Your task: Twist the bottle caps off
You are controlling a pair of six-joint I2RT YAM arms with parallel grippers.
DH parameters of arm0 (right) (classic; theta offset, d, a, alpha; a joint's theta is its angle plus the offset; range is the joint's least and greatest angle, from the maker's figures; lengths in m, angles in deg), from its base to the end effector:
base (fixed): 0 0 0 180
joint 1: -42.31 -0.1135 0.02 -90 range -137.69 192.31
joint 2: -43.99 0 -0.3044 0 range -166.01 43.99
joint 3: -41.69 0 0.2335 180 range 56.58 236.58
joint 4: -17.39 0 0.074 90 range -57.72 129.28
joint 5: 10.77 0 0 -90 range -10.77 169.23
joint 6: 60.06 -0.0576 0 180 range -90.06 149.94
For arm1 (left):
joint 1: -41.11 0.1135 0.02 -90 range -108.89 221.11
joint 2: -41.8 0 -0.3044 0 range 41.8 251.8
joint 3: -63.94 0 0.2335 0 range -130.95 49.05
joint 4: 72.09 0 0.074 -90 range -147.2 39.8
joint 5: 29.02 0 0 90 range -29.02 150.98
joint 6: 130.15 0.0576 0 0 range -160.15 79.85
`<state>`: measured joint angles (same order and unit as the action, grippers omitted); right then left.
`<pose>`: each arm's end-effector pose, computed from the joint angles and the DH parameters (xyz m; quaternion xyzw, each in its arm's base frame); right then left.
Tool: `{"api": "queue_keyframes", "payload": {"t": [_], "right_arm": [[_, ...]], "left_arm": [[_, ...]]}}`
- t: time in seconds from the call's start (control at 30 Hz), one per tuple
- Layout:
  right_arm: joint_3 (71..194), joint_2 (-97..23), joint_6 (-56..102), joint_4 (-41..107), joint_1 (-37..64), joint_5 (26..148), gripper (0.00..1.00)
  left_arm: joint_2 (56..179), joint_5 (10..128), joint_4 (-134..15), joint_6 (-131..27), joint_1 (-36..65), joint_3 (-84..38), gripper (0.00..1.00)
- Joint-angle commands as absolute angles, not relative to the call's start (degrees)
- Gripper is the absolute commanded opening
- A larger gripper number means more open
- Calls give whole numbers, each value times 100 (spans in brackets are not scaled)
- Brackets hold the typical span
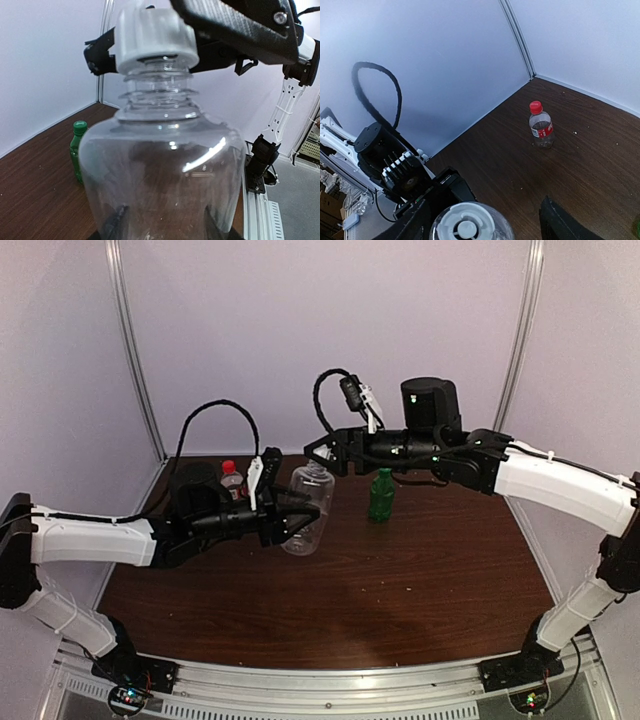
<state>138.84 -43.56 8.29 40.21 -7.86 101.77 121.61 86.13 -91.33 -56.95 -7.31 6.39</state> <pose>0.2143 0.2914 0.4275 -0.3070 0.7151 0.4813 0.4034 0.1862 -0.2468 0.3180 0.3371 0.6405 -0.4951 0.4807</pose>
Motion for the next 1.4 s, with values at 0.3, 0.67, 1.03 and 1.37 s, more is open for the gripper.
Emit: {"api": "queue_keyframes", "payload": {"t": [0.3,0.67,1.03,1.37], "right_arm": [[13912,-4461,614,3609,-821,10455,46],[13882,-4316,903,3567,-713,10576,5],[13922,-4250,2512,3571,-141,13046,0],[13572,-4119,2263,3611,251,12075,3]], "left_arm": [[11888,8311,-9232,-5511,-696,581,33],[11849,8270,-9157,-5408,-696,644,33],[11895,9982,-10032,-5708,-696,1018,33],[11471,9110,-9419,-5426,-694,1151,34]]}}
